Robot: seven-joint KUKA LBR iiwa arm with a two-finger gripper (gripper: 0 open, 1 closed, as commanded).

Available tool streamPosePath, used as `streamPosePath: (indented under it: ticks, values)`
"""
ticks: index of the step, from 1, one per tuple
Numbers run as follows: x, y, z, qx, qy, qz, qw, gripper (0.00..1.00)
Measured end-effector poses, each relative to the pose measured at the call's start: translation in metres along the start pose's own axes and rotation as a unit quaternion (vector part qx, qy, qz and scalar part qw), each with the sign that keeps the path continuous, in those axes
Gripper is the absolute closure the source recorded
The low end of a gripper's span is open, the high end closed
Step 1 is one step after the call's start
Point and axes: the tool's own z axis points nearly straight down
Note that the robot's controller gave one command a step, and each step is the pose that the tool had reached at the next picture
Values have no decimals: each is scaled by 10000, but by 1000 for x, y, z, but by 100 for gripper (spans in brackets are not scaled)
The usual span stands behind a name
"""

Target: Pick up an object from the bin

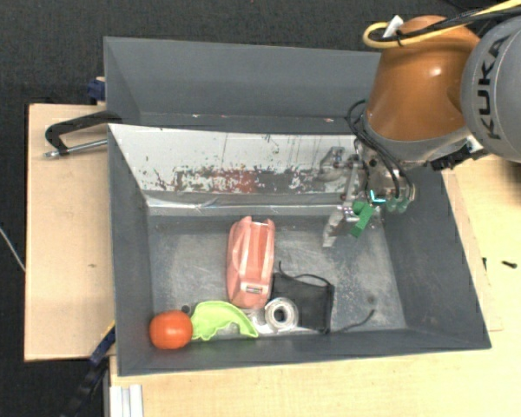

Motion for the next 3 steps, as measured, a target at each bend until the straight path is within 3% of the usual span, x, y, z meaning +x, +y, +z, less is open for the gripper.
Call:
streamPosePath:
  ticks: [1, 2, 3]
  values:
    - [-2, 0, -4, 0, -38, 1, 10000, 0]
    - [-6, 6, 43, -2, -73, 134, 9999, 0]
    - [1, 54, 79, 3, -10, 510, 9987, 0]
